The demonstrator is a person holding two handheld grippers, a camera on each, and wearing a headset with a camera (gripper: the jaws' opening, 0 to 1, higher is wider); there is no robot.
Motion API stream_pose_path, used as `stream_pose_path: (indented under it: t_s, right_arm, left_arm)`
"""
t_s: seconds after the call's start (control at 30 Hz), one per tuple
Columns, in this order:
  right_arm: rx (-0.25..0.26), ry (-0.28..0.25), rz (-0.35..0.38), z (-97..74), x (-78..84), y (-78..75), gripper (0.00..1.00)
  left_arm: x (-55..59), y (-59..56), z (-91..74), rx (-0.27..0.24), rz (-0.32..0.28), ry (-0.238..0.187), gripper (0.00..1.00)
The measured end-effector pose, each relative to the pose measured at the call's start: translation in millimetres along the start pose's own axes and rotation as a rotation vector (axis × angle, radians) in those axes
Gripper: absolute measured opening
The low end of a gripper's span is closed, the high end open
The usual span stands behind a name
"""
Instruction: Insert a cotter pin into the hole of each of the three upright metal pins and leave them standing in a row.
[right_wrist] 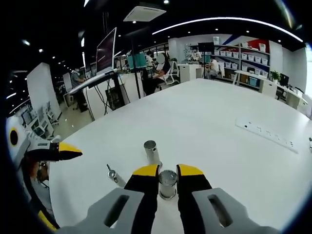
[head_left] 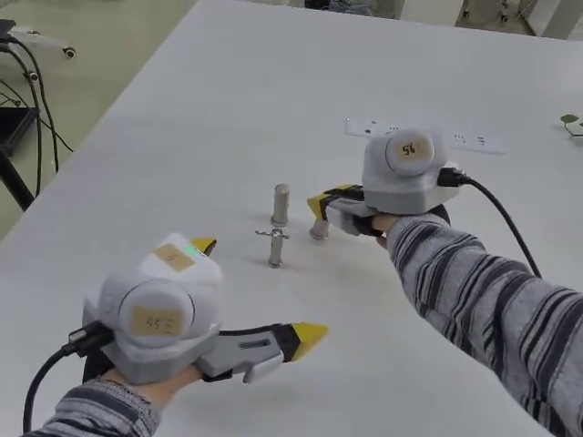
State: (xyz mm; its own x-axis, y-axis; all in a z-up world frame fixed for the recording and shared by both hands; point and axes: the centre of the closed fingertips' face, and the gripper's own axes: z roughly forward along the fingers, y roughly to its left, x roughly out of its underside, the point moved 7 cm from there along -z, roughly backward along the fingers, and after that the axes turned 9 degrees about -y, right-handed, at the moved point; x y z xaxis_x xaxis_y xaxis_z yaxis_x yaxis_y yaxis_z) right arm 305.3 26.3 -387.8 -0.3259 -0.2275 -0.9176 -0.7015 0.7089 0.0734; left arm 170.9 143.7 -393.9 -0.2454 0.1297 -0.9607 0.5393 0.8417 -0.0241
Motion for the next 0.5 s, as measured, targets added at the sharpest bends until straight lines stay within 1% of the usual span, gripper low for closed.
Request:
stream_pose_path:
  t_s: [0.17,0.23,0.33,0.4,0.5]
  right_arm:
    - [-0.010,0.011,-0.018,-18.4,6.7,7.6,0.09]
    - [-0.012,0.019,-0.016,-19.5,9.0,3.8,0.09]
    - [-0.024,0.037,-0.011,-31.7,17.0,10.9,0.09]
    - [-0.032,0.040,-0.010,-39.8,21.3,15.7,0.09]
    - [-0.046,0.047,-0.035,-49.2,25.7,23.4,0.09]
  left_arm:
    - [-0.9,-0.6,-0.5,0.004,0.000,-0.003,0.99]
    - [-0.3,0.0,-0.6,-0.001,-0.006,0.005,0.99]
    - [1.1,1.1,-0.8,-0.008,-0.006,0.017,0.99]
    - [0.2,2.0,-1.0,-0.013,0.001,0.022,0.99]
    - [-1.8,2.4,-1.1,-0.015,-0.002,0.008,0.99]
